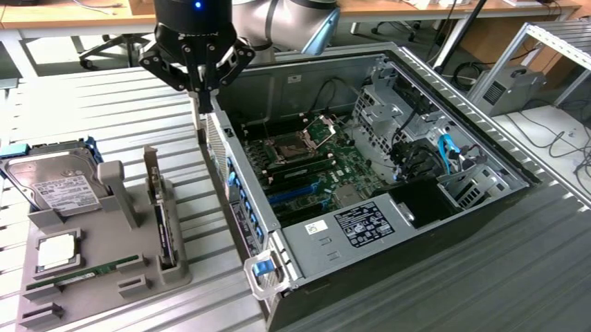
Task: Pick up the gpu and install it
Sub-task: 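Reach for the gpu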
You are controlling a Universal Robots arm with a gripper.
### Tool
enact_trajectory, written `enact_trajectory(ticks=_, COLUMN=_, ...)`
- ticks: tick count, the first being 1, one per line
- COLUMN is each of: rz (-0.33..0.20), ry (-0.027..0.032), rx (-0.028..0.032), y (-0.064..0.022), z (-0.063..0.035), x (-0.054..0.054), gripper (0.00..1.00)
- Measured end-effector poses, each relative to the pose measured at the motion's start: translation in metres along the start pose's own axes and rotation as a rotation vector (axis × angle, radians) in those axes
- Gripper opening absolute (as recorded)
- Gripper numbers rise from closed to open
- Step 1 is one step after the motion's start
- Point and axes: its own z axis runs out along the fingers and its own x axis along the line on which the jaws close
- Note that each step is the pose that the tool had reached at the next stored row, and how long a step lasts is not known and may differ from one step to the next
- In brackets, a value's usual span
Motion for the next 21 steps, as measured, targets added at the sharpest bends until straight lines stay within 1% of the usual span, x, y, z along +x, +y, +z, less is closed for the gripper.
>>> enact_trajectory(ticks=21, rz=0.000, ry=0.0000, rx=0.0000, y=-0.0010, z=-0.0004, x=0.014, gripper=0.11)
